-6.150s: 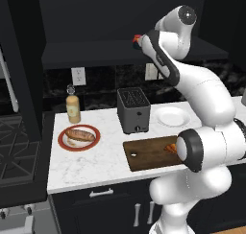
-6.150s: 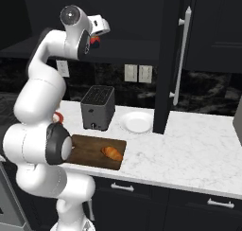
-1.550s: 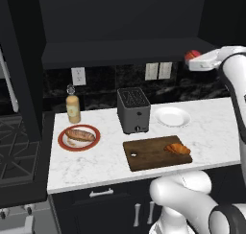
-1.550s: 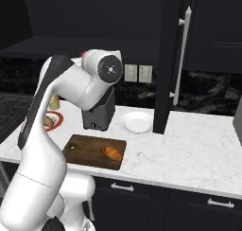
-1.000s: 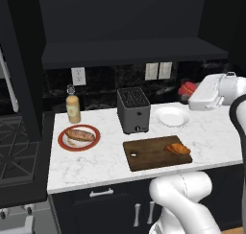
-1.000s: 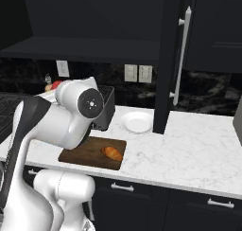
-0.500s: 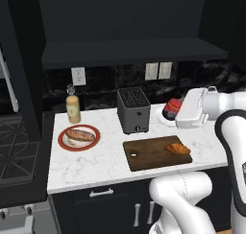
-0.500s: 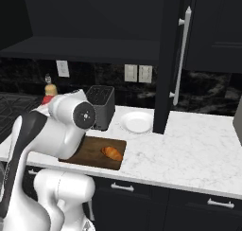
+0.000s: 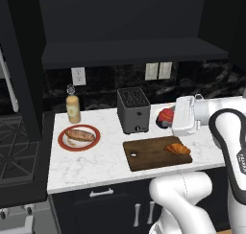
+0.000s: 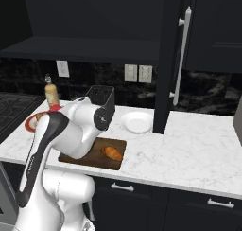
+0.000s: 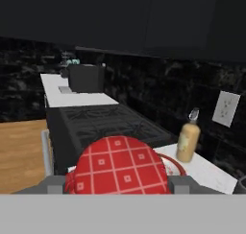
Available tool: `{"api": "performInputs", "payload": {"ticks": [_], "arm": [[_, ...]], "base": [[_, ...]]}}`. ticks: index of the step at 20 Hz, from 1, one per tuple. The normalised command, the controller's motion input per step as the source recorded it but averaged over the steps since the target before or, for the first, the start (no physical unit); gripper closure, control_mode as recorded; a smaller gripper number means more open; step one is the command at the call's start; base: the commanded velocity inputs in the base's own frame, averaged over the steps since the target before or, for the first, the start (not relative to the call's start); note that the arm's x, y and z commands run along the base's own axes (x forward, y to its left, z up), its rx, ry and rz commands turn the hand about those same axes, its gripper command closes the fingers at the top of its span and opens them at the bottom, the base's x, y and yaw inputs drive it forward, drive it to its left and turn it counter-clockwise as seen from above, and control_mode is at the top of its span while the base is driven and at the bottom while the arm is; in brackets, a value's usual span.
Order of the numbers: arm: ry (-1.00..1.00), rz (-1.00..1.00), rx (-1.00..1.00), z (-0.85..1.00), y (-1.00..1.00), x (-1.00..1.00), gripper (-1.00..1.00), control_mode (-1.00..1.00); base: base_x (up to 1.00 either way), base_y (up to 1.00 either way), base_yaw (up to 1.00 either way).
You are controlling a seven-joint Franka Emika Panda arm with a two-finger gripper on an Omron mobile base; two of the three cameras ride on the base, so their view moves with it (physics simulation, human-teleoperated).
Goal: From the different types of pastries on the counter, select a croissant and place it on the cutting board. Then retrieve a jar of jam from the cabinet and place it alongside the croissant on the cutting board.
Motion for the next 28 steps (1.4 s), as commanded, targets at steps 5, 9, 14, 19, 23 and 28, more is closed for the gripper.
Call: {"api": "performInputs", "payload": {"ticks": [5, 9, 14, 19, 23, 28], "arm": [[0.00, 0.16, -0.06, -0.57, 0.00, 0.24, 1.00, -1.00], [0.00, 0.11, -0.04, -0.43, -0.01, 0.17, 1.00, -1.00], [-0.04, 0.05, -0.02, -0.21, -0.09, 0.00, 1.00, -1.00], [0.00, 0.04, -0.08, -0.31, -0.03, -0.01, 1.00, -1.00], [0.00, 0.00, -0.11, -0.44, 0.00, 0.13, 1.00, -1.00], [0.01, 0.00, -0.03, -0.47, 0.00, 0.25, 1.00, -1.00]], "base": [[0.00, 0.00, 0.00], [0.00, 0.00, 0.00], [0.00, 0.00, 0.00], [0.00, 0.00, 0.00], [0.00, 0.00, 0.00], [0.00, 0.00, 0.00]]}}
